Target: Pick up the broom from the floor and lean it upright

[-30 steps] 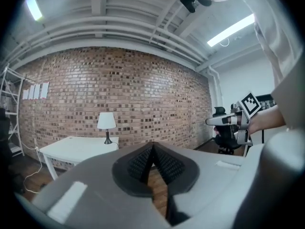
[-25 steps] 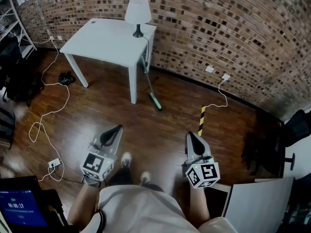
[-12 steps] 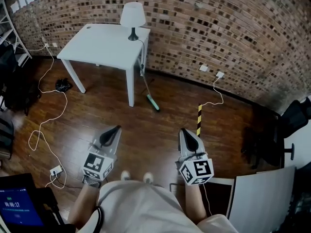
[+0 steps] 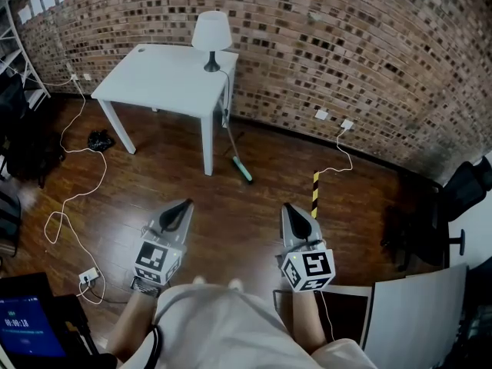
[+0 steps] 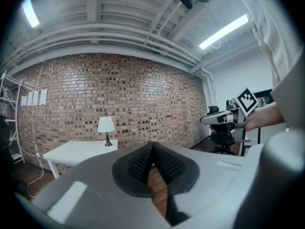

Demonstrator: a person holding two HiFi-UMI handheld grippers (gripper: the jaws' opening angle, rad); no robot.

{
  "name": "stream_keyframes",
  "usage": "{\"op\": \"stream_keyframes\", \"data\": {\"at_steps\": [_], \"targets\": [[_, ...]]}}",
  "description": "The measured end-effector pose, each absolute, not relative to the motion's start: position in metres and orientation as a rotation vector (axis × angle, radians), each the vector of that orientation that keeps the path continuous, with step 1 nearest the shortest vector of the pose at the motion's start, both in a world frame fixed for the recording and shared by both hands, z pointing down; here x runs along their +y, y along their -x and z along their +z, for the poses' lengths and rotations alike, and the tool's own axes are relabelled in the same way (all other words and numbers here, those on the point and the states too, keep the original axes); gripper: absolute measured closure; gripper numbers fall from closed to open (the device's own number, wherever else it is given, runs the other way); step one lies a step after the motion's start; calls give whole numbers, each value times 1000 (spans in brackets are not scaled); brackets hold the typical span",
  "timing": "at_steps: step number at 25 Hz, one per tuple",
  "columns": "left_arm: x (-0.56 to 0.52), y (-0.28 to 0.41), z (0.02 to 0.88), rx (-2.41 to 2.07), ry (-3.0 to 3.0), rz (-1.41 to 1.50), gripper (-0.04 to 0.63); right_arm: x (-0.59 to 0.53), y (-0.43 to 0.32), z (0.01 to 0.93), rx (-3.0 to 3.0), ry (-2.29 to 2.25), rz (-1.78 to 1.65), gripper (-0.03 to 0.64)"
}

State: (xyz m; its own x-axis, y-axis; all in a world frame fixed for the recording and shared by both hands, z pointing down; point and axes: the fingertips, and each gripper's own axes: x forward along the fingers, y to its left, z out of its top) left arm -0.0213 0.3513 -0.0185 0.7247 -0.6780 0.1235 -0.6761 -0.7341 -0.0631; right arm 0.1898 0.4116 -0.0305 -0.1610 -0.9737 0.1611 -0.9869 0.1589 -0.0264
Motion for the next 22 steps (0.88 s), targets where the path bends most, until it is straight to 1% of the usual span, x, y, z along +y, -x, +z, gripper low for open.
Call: {"op": "stream_keyframes", "data": {"at_steps": [10, 22], "targets": [[351, 20, -12, 1125, 2933, -225, 595, 410, -173, -25, -2315, -1946, 209, 606], [347, 8, -16, 1072, 2942, -229, 595, 405, -173, -31, -2316, -1945, 197, 606]]}}
